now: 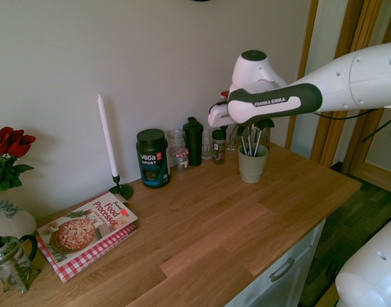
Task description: Put the tongs back in the holder
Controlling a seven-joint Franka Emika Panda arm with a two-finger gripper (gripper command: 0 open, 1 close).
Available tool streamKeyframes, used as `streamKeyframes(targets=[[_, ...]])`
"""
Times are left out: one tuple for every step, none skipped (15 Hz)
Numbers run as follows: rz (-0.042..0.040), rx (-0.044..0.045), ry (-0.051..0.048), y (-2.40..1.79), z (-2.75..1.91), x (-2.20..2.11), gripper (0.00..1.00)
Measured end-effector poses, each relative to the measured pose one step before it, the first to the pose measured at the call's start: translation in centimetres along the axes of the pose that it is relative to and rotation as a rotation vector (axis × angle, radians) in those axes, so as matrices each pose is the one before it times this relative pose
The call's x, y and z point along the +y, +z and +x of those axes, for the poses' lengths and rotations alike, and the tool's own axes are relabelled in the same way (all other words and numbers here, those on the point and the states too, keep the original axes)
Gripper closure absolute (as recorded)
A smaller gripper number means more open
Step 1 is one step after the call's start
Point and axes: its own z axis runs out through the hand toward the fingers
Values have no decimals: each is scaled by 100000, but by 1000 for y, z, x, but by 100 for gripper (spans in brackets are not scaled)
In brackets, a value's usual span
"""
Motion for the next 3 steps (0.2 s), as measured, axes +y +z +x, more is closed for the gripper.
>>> streamKeyframes(targets=[[-3394,-6226,-3941,923,-3607,-392,0],[-3651,-6260,-3830,604,-2786,-156,0],[-3426,-6195,-3961,159,-1548,157,0]])
